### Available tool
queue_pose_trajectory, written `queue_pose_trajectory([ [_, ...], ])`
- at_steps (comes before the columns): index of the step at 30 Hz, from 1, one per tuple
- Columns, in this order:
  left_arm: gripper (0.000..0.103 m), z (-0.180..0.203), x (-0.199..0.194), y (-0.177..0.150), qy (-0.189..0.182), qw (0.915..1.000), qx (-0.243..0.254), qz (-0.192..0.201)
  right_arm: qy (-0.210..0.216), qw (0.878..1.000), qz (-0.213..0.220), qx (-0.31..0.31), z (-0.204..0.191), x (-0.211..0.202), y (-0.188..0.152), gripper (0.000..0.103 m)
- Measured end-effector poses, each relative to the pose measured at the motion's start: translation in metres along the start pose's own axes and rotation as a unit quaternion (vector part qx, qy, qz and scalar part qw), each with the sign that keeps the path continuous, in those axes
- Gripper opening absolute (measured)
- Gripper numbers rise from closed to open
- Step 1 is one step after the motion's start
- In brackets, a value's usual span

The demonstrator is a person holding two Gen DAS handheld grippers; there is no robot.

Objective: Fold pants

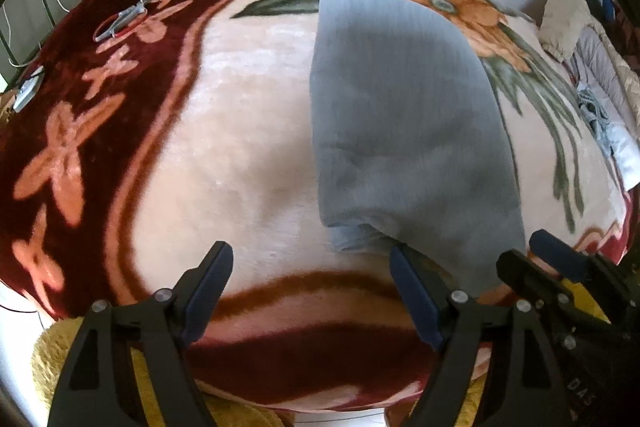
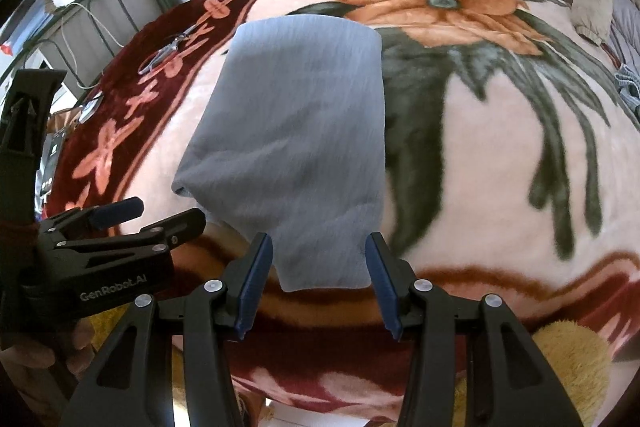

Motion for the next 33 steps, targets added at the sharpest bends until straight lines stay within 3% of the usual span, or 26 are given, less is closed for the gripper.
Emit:
queue_pose_trajectory([
  [33,0.084,0.0015,-0.0067,-0.0035,0.006,0.9999,0.009,0.012,0.003,1.0,-0.001,0.009,0.001,0.0001,-0.0058,0.049],
])
Point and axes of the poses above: each gripper's, at about its wrist camera, not at the fingertips, and x roughly the way its jaws point, z to its right, y to its top, the point moved 6 cm from there along x, roughly the way its jaws point, and after that the axes turned 13 degrees about y, right-handed, at the moved point
